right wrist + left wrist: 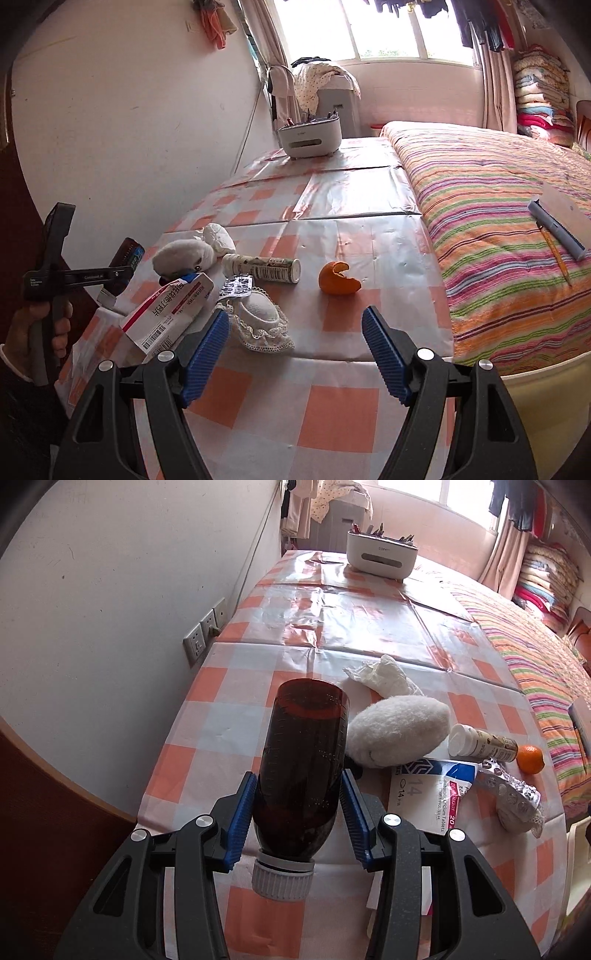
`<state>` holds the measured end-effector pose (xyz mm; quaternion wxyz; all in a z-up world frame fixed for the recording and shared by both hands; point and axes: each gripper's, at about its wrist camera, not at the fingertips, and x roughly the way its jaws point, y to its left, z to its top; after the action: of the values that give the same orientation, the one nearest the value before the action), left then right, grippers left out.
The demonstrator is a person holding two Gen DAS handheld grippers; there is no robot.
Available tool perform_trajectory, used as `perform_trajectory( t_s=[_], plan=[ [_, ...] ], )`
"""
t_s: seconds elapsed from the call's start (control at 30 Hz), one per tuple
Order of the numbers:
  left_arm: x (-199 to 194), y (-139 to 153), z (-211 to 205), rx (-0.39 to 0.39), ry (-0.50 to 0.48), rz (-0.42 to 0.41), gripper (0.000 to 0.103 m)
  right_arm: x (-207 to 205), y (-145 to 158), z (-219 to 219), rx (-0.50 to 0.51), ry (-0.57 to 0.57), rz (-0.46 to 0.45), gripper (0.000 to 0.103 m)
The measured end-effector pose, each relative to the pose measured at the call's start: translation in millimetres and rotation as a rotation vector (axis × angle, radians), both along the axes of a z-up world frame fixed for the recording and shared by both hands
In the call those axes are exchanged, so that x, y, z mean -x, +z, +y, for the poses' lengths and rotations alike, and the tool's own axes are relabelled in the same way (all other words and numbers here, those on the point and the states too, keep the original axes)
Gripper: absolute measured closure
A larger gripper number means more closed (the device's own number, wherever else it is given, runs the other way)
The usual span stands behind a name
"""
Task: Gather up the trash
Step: 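Grasp the white lace cloth with the right tool while the left tool holds the brown bottle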
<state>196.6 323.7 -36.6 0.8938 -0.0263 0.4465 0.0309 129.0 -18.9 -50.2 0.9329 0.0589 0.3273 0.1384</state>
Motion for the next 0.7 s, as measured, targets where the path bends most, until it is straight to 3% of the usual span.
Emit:
perform_trajectory(
  t_s=[0.17,0.4,0.47,0.5,0.6,0.7],
  plan=[
    [28.1,31.8,-7.3,0.050,0.002,-0.096,0.059,-25.4,-15.8,41.1,0.104,0.138,0.017,0.031],
    [57.9,56.8,-33.0,0.101,-0.069,-0.165,0.059,-53.8,-40.3,70.7,0.196,0.212,0.091,0.031],
    [63.2,60.4,-39.0,0.109,-0.088,-0.173,0.058,-59.3,-47.2,75.1,0.236,0.226,0.124,0.052],
    [66.3,61.4,-41.2,0.116,-0.097,-0.176,0.059,-59.0,-49.5,76.1,0.239,0.237,0.130,0.056],
    [71.0,63.6,-46.0,0.129,-0.108,-0.181,0.058,-51.5,-47.5,77.3,0.279,0.248,0.123,0.060],
    [74.3,65.5,-51.6,0.129,-0.116,-0.189,0.058,-41.4,-44.1,70.1,0.222,0.259,0.161,0.060]
  ],
)
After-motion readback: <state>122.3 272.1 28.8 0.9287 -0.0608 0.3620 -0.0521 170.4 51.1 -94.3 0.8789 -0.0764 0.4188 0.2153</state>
